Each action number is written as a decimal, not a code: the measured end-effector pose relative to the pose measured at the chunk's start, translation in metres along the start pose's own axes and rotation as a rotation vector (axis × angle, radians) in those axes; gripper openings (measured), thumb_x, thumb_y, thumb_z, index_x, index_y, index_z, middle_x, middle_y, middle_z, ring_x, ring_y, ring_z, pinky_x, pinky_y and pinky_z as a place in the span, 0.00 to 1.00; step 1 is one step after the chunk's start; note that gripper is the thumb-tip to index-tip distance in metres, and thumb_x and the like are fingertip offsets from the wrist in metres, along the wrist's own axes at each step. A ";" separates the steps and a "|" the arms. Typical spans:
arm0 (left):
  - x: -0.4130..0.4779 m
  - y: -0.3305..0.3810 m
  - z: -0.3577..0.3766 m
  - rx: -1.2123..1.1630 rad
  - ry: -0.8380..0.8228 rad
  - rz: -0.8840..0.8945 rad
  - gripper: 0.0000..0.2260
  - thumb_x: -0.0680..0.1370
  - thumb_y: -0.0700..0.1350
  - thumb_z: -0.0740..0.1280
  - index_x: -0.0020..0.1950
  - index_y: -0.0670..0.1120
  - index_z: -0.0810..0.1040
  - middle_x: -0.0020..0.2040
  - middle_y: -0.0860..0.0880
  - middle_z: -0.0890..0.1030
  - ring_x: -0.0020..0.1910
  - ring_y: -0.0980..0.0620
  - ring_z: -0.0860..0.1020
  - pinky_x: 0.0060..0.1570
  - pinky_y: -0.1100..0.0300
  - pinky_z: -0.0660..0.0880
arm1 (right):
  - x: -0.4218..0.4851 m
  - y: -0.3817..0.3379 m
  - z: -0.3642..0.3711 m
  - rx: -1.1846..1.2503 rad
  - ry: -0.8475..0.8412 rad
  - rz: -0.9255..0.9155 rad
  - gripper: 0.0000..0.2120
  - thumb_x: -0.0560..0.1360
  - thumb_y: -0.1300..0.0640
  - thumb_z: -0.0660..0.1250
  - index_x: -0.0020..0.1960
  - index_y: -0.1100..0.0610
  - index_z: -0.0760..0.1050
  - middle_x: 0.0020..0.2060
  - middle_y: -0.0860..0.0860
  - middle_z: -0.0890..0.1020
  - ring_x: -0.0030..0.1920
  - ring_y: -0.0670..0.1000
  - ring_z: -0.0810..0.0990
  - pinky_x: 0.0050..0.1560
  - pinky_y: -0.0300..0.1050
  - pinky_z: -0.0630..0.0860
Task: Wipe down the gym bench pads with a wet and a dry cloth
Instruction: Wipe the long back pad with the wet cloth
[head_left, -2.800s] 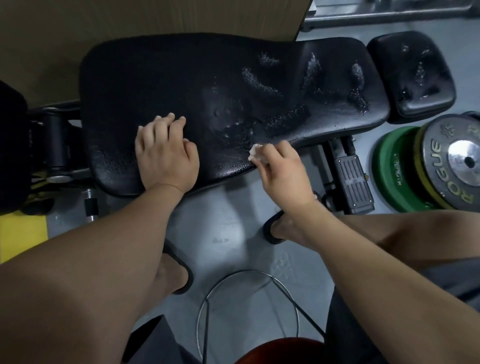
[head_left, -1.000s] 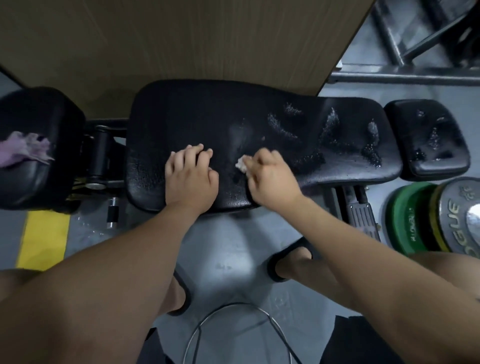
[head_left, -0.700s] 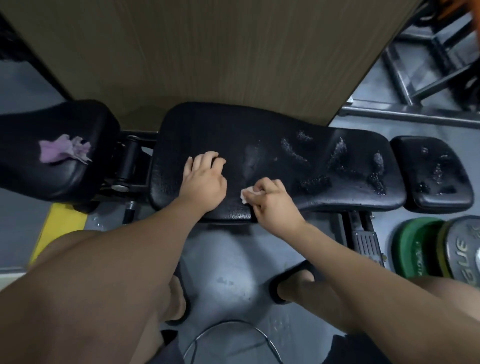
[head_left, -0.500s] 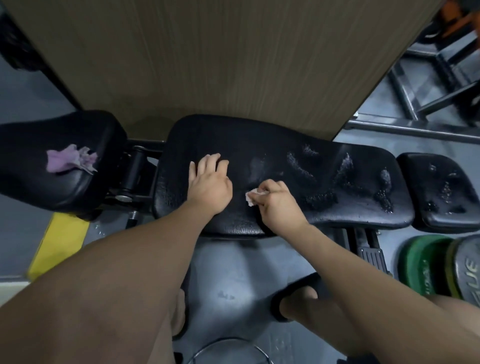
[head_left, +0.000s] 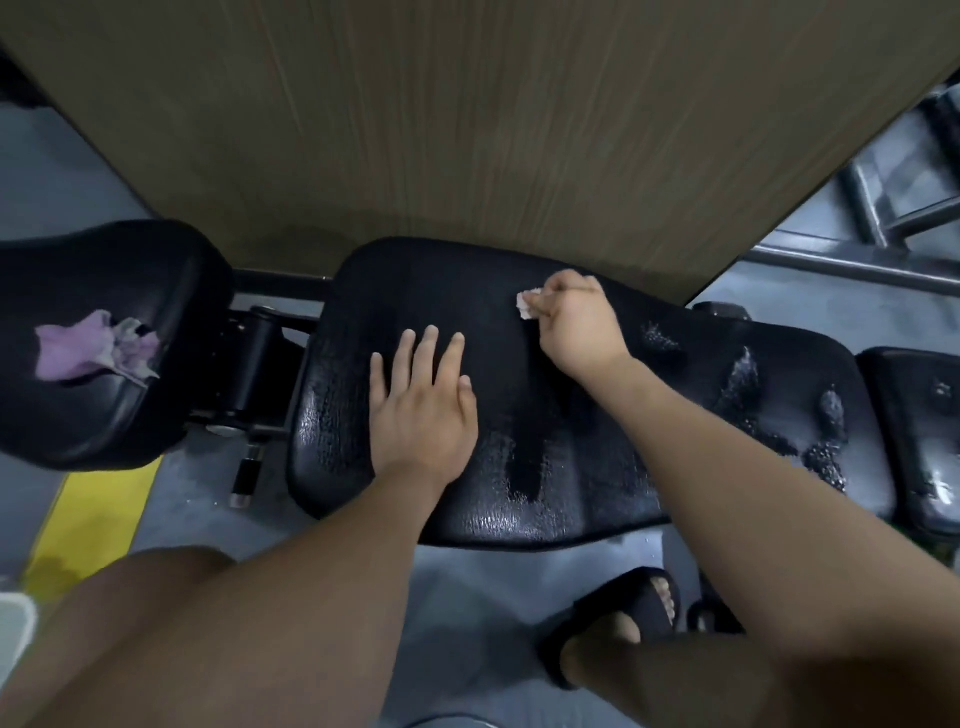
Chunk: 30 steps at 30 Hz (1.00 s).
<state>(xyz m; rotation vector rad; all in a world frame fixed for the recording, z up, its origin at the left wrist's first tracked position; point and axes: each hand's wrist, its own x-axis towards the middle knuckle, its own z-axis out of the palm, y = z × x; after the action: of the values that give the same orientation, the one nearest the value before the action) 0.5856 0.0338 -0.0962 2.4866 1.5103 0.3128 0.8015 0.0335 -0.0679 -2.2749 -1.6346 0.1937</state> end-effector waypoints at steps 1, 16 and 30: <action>0.000 0.000 0.000 0.002 0.004 -0.002 0.23 0.84 0.54 0.51 0.80 0.55 0.62 0.80 0.50 0.63 0.81 0.47 0.56 0.79 0.40 0.51 | 0.011 0.001 0.000 -0.009 -0.019 0.009 0.14 0.81 0.65 0.63 0.60 0.56 0.85 0.54 0.54 0.78 0.55 0.59 0.72 0.58 0.43 0.72; 0.006 0.005 -0.007 0.053 -0.069 -0.036 0.24 0.82 0.52 0.56 0.79 0.55 0.65 0.80 0.50 0.63 0.81 0.47 0.56 0.78 0.40 0.52 | -0.070 -0.007 -0.032 0.064 -0.259 -0.292 0.22 0.75 0.60 0.72 0.69 0.57 0.79 0.55 0.54 0.76 0.51 0.58 0.74 0.56 0.51 0.78; 0.011 0.005 -0.006 0.062 -0.077 -0.064 0.24 0.81 0.52 0.56 0.78 0.55 0.65 0.79 0.50 0.64 0.80 0.47 0.57 0.78 0.41 0.50 | -0.018 0.005 -0.053 0.092 -0.066 0.073 0.11 0.80 0.59 0.67 0.61 0.60 0.78 0.53 0.59 0.76 0.51 0.63 0.78 0.56 0.54 0.77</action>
<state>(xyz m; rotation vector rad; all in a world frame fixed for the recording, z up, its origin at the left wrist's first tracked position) 0.5931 0.0417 -0.0882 2.4611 1.5874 0.1601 0.8163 0.0055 -0.0219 -2.2819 -1.5422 0.3578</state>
